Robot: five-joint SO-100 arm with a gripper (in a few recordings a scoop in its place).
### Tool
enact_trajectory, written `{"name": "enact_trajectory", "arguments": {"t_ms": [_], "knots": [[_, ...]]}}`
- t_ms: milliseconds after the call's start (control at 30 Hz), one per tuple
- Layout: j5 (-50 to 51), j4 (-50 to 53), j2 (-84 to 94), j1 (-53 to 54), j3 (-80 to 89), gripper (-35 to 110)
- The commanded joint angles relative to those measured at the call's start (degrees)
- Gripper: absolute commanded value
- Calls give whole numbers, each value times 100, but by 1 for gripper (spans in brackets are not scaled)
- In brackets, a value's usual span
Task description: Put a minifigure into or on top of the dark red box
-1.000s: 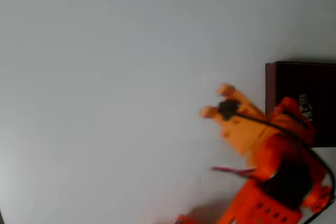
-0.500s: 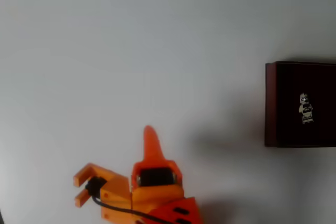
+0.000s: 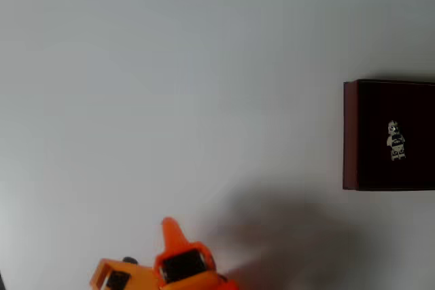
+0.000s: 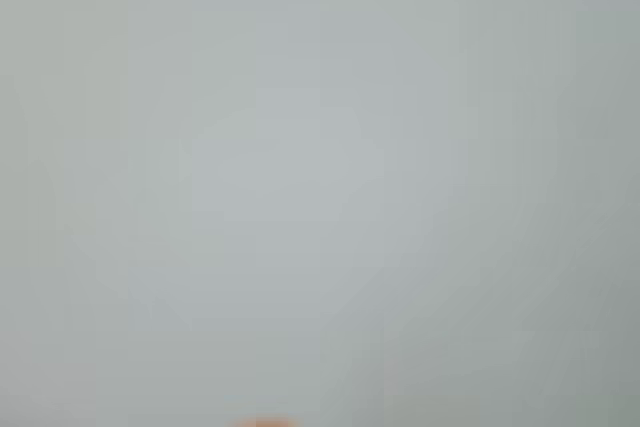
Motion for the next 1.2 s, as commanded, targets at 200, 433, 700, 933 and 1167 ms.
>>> {"name": "enact_trajectory", "arguments": {"t_ms": [200, 433, 700, 933, 1167], "knots": [[-404, -984, 193, -457, 1556, 0], [-352, -615, 431, -940, 1564, 0], [-404, -606, 466, -1028, 1582, 0], [-439, -606, 466, -1046, 1582, 5], [-431, -606, 466, -1046, 1582, 2]]}}
